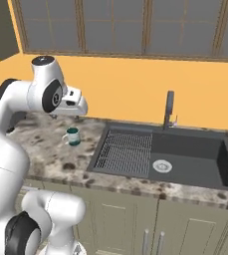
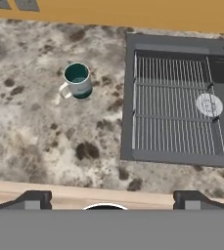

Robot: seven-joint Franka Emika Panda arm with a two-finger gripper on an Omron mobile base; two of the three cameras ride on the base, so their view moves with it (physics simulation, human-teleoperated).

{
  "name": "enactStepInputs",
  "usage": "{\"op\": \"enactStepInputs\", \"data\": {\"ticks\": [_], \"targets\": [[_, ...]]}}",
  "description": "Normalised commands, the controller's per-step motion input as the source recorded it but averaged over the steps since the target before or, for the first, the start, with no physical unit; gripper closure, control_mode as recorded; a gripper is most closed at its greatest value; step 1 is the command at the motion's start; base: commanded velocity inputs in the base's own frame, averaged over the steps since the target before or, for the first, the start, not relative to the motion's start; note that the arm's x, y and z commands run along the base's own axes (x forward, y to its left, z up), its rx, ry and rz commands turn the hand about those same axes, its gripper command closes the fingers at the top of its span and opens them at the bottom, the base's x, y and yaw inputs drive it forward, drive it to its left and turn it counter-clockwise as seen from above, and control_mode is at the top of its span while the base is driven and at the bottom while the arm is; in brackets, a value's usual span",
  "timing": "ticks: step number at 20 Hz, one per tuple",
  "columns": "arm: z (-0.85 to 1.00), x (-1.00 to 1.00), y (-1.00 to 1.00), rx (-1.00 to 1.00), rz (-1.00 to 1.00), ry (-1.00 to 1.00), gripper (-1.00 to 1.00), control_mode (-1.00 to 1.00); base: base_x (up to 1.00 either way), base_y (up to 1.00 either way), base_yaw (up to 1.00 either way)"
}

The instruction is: Move the mug from next to the sink to the open cabinet. Then, move the bowl with the carrot to the fridge to clear the area for faucet cleaning.

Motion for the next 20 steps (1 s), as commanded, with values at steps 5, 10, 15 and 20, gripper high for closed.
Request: {"op": "enactStepInputs", "data": {"ticks": [5, 10, 15, 20], "targets": [[0.00, 0.00, 0.00, 0.00, 0.00, 0.00, -1.00, 1.00, -0.02, 0.50, 0.00], [0.00, 0.00, 0.00, 0.00, 0.00, 0.00, -1.00, 1.00, 0.04, 0.53, -0.02], [0.00, 0.00, 0.00, 0.00, 0.00, 0.00, -1.00, 1.00, 0.40, 0.36, -0.17], [0.00, 0.00, 0.00, 0.00, 0.00, 0.00, -1.00, 1.00, 0.50, 0.08, -0.24]]}}
